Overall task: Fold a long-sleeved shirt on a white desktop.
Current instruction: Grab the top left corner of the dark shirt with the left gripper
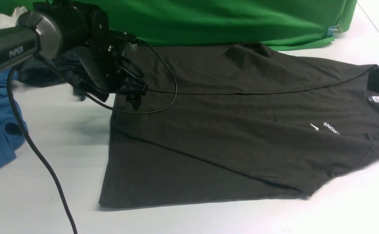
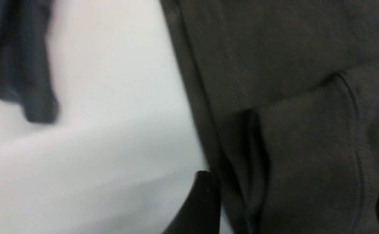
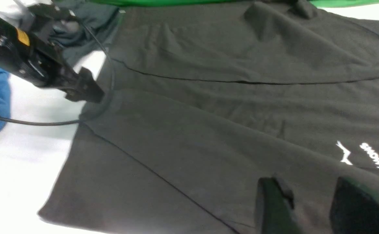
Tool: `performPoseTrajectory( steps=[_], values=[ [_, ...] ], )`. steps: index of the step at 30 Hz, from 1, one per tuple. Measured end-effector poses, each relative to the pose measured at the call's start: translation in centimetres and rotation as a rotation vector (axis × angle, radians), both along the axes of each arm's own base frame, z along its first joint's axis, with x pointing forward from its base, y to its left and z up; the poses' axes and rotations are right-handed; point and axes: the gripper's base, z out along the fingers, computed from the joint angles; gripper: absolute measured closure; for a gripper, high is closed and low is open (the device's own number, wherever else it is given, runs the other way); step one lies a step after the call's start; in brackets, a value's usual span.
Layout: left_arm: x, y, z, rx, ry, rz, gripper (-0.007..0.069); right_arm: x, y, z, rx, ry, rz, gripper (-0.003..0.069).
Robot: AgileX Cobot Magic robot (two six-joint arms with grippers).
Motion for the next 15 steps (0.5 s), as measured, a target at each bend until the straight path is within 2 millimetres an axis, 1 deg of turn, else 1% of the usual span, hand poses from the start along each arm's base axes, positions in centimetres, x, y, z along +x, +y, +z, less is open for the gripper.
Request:
performPoseTrajectory(
  steps=[3,6,9,12,14,15],
  values=[
    [-0.3,-0.3,0.0,-0.035,0.037,0.015,-0.0069,0.0,0.1,0.0,-0.012,-0.008,0.022,0.0411],
    [-0.6,-0.4,0.3,-0.048,0.079,0.022,-0.0069,0.0,0.1,0.1,-0.084,-0.048,0.083,0.0411],
    [-0.4,-0.3,1.4,-0.055,0.085,0.031,-0.0069,0.0,0.3,0.2,-0.12,-0.081,0.13,0.0411],
    [0.5,0.5,3.0,-0.098,0.041,0.082,-0.0069,0.2,0.5,0.1,-0.126,-0.084,0.153,0.0411],
    [1.3,1.8,4.4,-0.164,-0.007,0.138,-0.0069,0.6,0.7,-0.2,-0.134,-0.074,0.16,0.0411],
    [1.8,2.7,5.2,-0.219,-0.033,0.179,-0.0066,0.9,0.8,-0.4,-0.14,-0.063,0.163,0.0411]
  ],
)
